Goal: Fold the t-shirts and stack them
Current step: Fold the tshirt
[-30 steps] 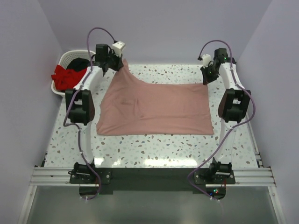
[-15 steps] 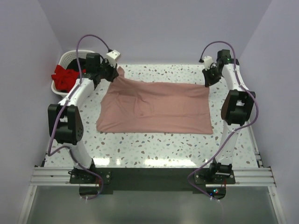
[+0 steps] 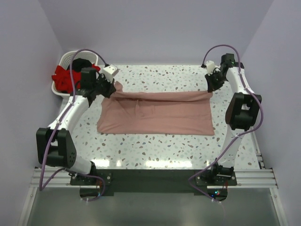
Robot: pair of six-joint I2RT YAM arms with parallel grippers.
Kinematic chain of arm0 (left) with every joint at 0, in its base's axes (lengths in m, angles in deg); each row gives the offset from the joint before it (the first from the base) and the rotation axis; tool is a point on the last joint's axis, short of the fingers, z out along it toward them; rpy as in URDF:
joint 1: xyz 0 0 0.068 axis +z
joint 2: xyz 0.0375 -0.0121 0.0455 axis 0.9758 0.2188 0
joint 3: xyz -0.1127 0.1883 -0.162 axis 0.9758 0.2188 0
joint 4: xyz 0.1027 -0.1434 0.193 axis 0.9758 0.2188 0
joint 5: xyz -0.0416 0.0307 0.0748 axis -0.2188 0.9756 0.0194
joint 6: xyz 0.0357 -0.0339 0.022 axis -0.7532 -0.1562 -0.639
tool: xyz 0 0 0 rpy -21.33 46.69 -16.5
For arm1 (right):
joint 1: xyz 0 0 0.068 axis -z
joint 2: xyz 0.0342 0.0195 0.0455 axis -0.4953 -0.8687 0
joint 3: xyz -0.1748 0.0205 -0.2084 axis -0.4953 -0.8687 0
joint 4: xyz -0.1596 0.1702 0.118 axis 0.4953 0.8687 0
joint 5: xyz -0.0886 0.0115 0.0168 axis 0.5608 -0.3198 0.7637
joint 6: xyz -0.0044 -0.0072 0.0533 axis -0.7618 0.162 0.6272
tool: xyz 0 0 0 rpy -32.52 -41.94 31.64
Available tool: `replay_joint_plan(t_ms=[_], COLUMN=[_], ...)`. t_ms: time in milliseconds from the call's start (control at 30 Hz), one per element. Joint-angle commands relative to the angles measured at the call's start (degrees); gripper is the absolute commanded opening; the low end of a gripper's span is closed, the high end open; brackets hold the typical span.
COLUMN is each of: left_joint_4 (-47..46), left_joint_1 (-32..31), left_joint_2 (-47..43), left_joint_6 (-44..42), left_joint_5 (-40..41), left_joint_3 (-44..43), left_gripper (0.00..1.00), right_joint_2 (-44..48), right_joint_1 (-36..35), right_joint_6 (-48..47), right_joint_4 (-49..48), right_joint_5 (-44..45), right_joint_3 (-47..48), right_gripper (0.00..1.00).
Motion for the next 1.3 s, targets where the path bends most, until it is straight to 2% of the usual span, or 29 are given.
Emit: replay_joint_plan(t_ms=[0, 333, 533, 867, 1133, 1200, 1233, 1267], left_joint_4=[2.0, 4.8, 4.2, 4.8, 5.4, 5.8, 6.0, 6.4], left_joint_1=[0.4, 0.4, 0.4, 0.4, 0.4, 0.4, 0.4, 0.3], left_joint_2=[-3.8, -8.1, -6.6, -5.4, -4.8, -4.7, -4.8, -4.7], left_joint_6=[-0.9, 0.0, -0.7, -2.0, -2.8, -3.5, -3.9, -4.8], left_joint_5=[0.6, 3.8, 5.8, 5.7, 4.8, 4.5, 4.4, 4.1], left_joint_3=[3.7, 13.4, 16.7, 17.0, 16.9, 17.2, 17.5, 17.5], left_gripper=[0.0, 0.0, 0.0, 0.0, 0.0, 0.0, 0.0, 0.0], right_joint_2=[4.4, 4.8, 4.9, 5.3, 6.4, 6.6, 6.7, 6.8], right_joint_1=[0.1, 0.1, 0.1, 0.1, 0.1, 0.1, 0.1, 0.1], right_joint_6=[-3.1, -5.5, -6.6, -8.5, -13.6, -14.8, -15.3, -15.8], right_joint_4=[-0.4, -2.0, -2.6, -1.1, 3.0, 3.9, 5.0, 5.6], right_joint_5=[-1.7, -1.0, -0.6, -0.6, -0.4, -0.2, -0.2, -0.2], right_joint_3=[-1.0, -6.7, -9.2, -9.5, -10.7, -11.1, -11.1, -11.3], right_gripper=[0.0, 0.0, 0.0, 0.0, 0.0, 0.1, 0.19, 0.23])
